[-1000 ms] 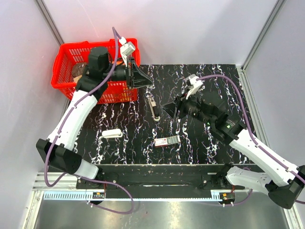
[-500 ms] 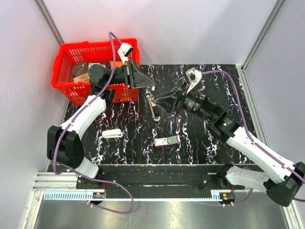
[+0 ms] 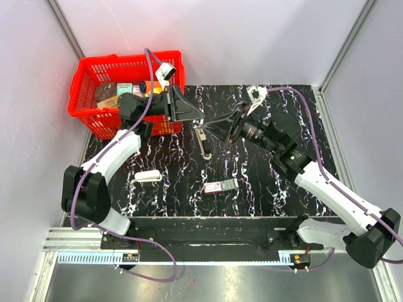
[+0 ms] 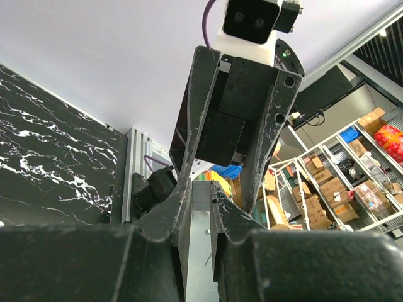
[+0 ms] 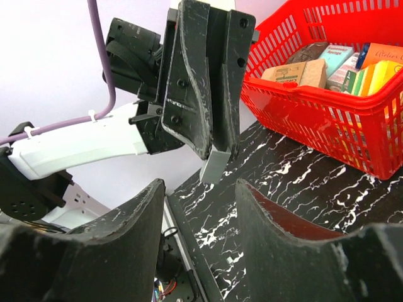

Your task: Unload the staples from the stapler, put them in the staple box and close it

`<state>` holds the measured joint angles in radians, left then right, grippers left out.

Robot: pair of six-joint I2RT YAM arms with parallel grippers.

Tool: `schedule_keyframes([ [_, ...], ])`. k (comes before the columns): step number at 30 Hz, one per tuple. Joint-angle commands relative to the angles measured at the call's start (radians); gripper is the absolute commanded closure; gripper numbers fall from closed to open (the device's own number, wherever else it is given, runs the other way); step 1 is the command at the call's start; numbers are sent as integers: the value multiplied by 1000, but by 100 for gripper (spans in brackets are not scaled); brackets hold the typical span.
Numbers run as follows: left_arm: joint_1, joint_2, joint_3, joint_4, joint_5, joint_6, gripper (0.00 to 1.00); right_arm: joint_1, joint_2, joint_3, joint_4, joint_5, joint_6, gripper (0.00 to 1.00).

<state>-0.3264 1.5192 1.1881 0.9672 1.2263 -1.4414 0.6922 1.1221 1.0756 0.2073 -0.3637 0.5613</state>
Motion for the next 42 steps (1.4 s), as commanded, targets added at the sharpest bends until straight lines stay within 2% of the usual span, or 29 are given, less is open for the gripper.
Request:
schedule_keyframes([
  [1, -5, -51, -1, 57, -8, -1, 100, -22, 28, 47, 102, -61, 54, 46],
  [11, -5, -56, -5, 33, -14, 27, 100, -36, 74, 57, 142, -101, 101, 54],
  [20, -5, -65, -22, -4, -14, 65, 100, -48, 76, 44, 162, -98, 117, 75],
  [26, -3, -79, -24, -53, -19, 104, 86, -54, 77, 29, 165, -104, 126, 87],
  [28, -3, -85, -25, -88, -19, 127, 77, -54, 68, 23, 158, -103, 126, 88],
  [29, -2, -90, -22, -113, -19, 147, 68, -57, 67, 23, 153, -103, 124, 89],
  [30, 3, -94, -21, -151, -21, 182, 43, -57, 61, 21, 141, -103, 118, 89],
  [31, 4, -97, -13, -189, -21, 212, 31, -59, 56, 20, 129, -103, 112, 89],
  [33, 30, -102, 5, -286, -21, 277, 21, -59, 44, 20, 57, -95, 88, 89],
  [35, 65, -105, 30, -373, -21, 349, 2, -60, 24, 9, -29, -78, 55, 89],
  [37, 108, -103, 48, -429, -1, 413, 1, -60, 8, -2, -153, -48, 20, 88],
  [39, 156, -106, 59, -560, 9, 514, 1, -62, 11, -3, -303, -6, -17, 89],
  [40, 174, -109, 76, -659, -2, 591, 1, -60, 16, -8, -357, 6, -37, 89],
  [42, 196, -113, 140, -1030, -83, 906, 1, -59, 42, -11, -484, 47, -84, 88],
])
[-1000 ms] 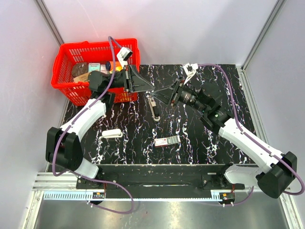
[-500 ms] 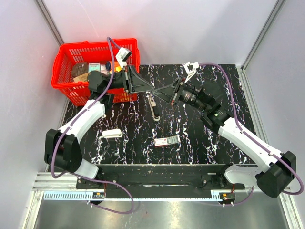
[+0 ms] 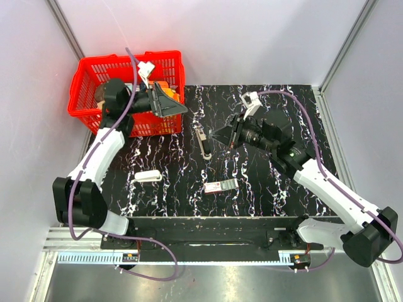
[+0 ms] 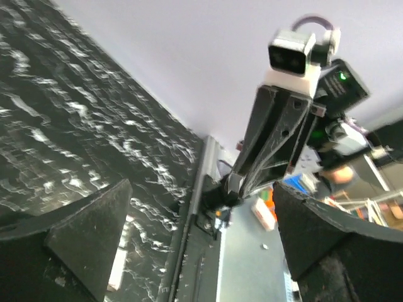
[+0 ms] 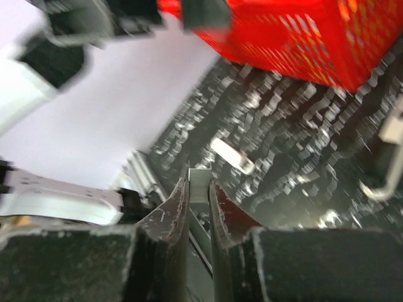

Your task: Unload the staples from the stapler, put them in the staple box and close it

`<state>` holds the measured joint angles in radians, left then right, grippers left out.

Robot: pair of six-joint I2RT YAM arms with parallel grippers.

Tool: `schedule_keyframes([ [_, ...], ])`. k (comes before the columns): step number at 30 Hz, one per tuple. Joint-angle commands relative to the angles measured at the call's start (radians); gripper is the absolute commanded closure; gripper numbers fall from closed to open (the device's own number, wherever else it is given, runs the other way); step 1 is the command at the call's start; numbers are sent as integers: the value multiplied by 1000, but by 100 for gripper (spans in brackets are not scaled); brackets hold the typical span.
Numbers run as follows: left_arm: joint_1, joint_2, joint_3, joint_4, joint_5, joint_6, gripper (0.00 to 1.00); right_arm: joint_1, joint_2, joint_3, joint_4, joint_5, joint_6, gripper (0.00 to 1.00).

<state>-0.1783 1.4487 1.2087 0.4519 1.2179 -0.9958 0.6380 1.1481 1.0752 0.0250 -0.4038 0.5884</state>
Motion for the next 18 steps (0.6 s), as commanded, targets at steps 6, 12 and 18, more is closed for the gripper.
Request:
schedule_keyframes([
  [6, 37, -115, 88, -914, -392, 916, 1, -6, 151, 26, -598, 295, -165, 98],
  [12, 39, -188, -17, -944, -491, 1060, 1, 2, 154, -47, -623, 381, -162, 100],
  [18, 4, -191, -87, -953, -514, 1129, 1, 15, 162, -126, -605, 399, -160, 100],
])
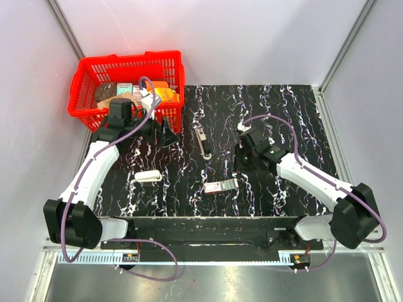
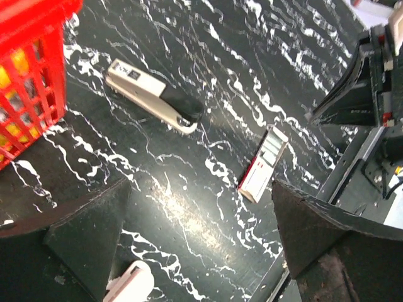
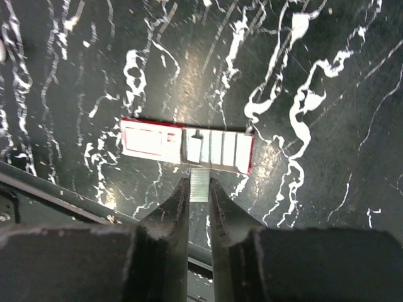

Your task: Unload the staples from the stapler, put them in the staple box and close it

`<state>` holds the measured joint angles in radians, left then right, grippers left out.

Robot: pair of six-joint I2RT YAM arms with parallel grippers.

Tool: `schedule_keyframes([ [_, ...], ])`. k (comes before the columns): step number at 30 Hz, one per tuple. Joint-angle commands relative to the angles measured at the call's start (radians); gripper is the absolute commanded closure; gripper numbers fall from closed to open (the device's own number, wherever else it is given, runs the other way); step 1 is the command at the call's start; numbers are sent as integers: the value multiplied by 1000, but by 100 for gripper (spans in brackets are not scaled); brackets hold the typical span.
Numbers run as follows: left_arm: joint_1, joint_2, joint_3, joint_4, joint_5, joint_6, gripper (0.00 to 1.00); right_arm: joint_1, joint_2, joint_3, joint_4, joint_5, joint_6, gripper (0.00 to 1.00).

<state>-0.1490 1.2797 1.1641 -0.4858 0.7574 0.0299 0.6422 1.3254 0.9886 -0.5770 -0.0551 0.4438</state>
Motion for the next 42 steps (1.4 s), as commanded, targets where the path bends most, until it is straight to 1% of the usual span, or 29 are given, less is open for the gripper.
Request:
schedule_keyframes([
  [1, -37, -25, -59, -7, -52, 110, 1, 16, -3, -48, 3, 75, -17, 100],
  [4, -73, -45, -118, 26, -76, 123, 1, 33, 30, -68, 12, 86, -19, 100],
  [8, -115, -51, -147, 35, -98, 137, 1, 86, 72, -71, 29, 110, -8, 100],
  [13, -126, -46, -155, 36, -107, 143, 1, 149, 104, -64, 48, 165, 27, 100],
  [17, -127, -48, -153, 36, -109, 145, 1, 180, 118, -73, 42, 237, 48, 100],
  [22, -135, -48, -156, 36, -99, 142, 1, 194, 127, -94, 62, 279, 64, 100],
  [29, -143, -48, -155, 36, -102, 143, 1, 203, 173, -99, 72, 278, 78, 100],
  [34, -146, -46, -155, 36, -102, 146, 1, 206, 170, -108, 106, 290, 82, 100],
  [42, -146, -45, -158, 36, -98, 148, 1, 208, 190, -100, 105, 284, 75, 100],
])
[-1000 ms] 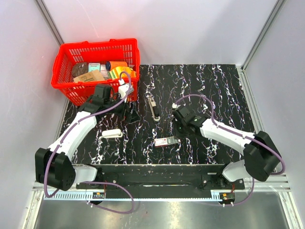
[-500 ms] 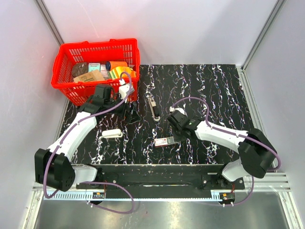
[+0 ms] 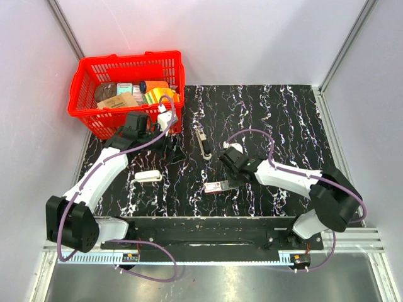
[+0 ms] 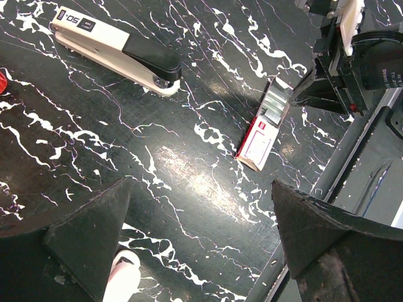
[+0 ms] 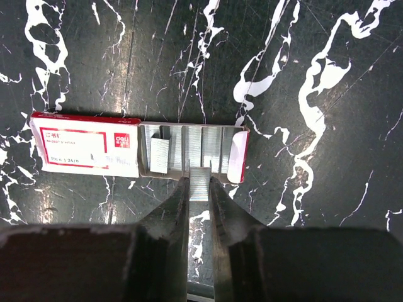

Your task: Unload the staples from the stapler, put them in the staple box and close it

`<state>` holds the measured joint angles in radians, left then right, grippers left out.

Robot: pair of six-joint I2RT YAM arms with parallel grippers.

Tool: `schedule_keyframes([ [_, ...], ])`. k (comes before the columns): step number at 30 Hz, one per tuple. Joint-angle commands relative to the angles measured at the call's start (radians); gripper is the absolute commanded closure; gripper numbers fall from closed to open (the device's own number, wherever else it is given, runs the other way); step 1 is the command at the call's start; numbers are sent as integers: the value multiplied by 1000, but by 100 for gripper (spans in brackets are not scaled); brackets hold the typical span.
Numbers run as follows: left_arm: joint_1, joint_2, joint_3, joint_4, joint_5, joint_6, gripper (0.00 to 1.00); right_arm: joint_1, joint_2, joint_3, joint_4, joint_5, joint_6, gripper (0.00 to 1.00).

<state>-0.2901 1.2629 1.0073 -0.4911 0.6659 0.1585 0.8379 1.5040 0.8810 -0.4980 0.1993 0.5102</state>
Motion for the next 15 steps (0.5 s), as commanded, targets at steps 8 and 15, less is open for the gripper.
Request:
schedule_keyframes([
  [8, -6, -34, -1, 42, -3, 23, 1, 18, 38, 24, 16, 31, 7, 100],
  [15, -6, -39, -6, 42, 0, 27, 1, 18, 38, 29, 19, 26, 1, 99],
])
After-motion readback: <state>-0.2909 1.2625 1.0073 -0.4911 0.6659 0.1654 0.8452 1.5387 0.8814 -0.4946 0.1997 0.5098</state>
